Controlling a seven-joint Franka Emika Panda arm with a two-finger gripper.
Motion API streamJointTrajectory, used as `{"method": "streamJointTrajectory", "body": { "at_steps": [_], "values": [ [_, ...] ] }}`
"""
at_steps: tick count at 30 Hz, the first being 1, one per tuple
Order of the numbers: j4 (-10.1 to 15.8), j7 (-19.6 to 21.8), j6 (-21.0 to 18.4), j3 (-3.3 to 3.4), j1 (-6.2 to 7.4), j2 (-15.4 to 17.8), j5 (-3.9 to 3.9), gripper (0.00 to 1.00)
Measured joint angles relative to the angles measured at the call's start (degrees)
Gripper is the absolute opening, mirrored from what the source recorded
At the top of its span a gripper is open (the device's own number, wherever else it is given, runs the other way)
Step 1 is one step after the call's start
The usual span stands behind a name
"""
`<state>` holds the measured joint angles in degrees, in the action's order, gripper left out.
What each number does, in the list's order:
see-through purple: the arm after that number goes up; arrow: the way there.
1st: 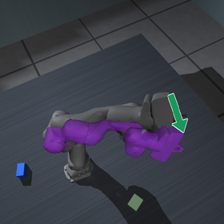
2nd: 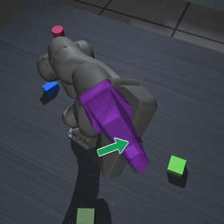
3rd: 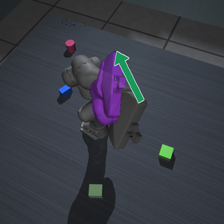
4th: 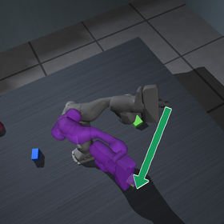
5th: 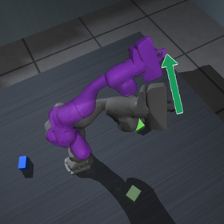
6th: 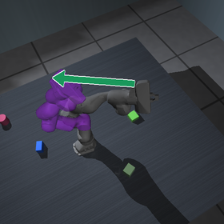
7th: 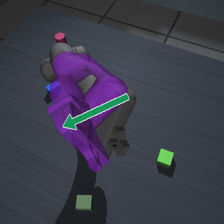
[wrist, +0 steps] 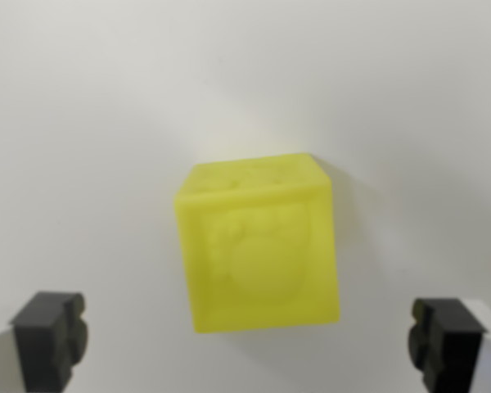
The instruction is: Pick yellow cube
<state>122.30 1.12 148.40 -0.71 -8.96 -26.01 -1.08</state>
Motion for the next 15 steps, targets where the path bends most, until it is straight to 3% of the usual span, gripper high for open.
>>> {"method": "streamJointTrajectory", "body": {
  "at_steps": [8, 15],
  "values": [
    [-0.5, -3.3, 2.0, 0.0, -0.52, -2.6, 0.14, 1.0],
    [-0.9, -3.7, 3.8, 0.03, -0.59, -4.9, 0.16, 1.0]
  ]
}}
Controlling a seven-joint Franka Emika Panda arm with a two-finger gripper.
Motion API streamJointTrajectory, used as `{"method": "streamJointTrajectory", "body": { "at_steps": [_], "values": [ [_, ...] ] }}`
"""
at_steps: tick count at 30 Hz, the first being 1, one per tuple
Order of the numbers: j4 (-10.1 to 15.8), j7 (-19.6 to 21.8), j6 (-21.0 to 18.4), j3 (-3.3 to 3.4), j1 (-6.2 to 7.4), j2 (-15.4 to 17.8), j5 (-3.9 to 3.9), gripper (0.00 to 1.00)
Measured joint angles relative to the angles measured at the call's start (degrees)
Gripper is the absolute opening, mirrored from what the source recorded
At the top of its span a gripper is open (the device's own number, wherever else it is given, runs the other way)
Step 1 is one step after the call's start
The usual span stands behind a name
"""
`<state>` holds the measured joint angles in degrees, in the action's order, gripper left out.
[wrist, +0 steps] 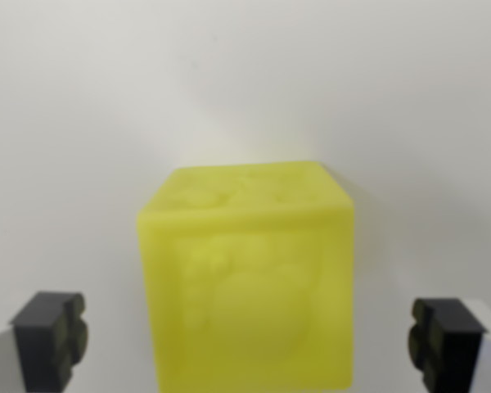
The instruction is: Pick yellow cube
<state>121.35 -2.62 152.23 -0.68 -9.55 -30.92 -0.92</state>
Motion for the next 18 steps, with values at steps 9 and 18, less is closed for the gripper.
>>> {"method": "streamJointTrajectory", "body": {
  "at_steps": [9, 18],
  "values": [
    [-0.8, -0.5, 2.2, 0.0, -0.12, -3.1, -0.02, 1.0],
    [-1.4, -1.0, 3.4, 0.0, -0.22, -4.9, -0.04, 1.0]
  ]
}}
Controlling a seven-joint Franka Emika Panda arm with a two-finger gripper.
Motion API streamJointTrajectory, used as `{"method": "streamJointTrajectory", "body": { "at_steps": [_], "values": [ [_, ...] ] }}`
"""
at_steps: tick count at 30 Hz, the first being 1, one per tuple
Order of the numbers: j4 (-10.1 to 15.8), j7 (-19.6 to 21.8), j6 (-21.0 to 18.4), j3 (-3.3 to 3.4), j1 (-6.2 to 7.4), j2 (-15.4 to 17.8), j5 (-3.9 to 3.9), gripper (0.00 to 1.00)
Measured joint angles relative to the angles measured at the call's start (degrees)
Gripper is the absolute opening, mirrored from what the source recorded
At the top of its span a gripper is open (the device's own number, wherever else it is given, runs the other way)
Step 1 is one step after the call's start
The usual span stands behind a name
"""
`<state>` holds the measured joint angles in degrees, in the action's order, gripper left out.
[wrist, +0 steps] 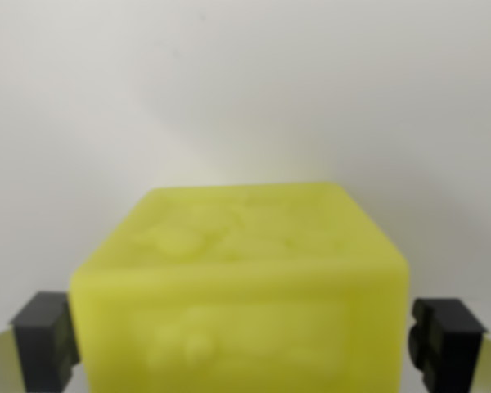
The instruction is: Pick yellow cube
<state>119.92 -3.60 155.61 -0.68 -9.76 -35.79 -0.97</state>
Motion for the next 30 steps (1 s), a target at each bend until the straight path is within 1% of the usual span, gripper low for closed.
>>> {"method": "streamJointTrajectory", "body": {
  "at_steps": [5, 6, 11, 30],
  "values": [
    [0.0, 0.0, 0.0, 0.0, 0.0, 0.0, 0.0, 1.0],
    [0.0, 0.0, 0.0, 0.0, 0.01, 0.0, 0.0, 0.0],
    [0.2, 0.0, -0.3, 0.0, 0.0, 0.4, 0.0, 0.0],
    [1.8, -0.2, -5.0, 0.0, 0.03, 6.8, 0.26, 0.0]
  ]
}}
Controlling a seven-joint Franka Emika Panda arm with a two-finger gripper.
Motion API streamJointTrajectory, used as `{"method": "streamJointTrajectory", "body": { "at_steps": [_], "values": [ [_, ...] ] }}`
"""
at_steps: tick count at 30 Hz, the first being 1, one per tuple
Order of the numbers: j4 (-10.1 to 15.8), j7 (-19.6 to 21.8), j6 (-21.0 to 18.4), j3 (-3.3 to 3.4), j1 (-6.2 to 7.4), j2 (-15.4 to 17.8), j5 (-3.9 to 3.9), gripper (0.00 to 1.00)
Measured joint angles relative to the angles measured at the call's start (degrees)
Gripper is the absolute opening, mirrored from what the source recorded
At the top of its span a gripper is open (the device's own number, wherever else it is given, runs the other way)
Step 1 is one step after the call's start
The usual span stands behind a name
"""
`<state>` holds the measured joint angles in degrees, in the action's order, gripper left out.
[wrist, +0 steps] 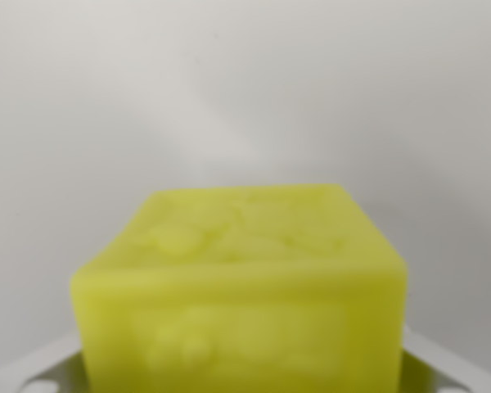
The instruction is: Pick yellow cube
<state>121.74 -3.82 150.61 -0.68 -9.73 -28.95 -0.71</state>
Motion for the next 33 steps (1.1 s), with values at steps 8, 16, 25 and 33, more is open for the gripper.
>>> {"method": "streamJointTrajectory", "body": {
  "at_steps": [8, 16, 25, 33],
  "values": [
    [0.4, -0.1, -2.2, 0.0, 0.01, 2.6, 0.09, 0.0],
    [0.7, -0.1, -4.4, 0.0, 0.03, 5.1, 0.17, 0.0],
    [0.7, -0.2, -7.1, 0.0, 0.03, 7.8, 0.25, 0.0],
    [0.6, -0.2, -9.5, 0.0, 0.04, 10.1, 0.31, 0.0]
  ]
}}
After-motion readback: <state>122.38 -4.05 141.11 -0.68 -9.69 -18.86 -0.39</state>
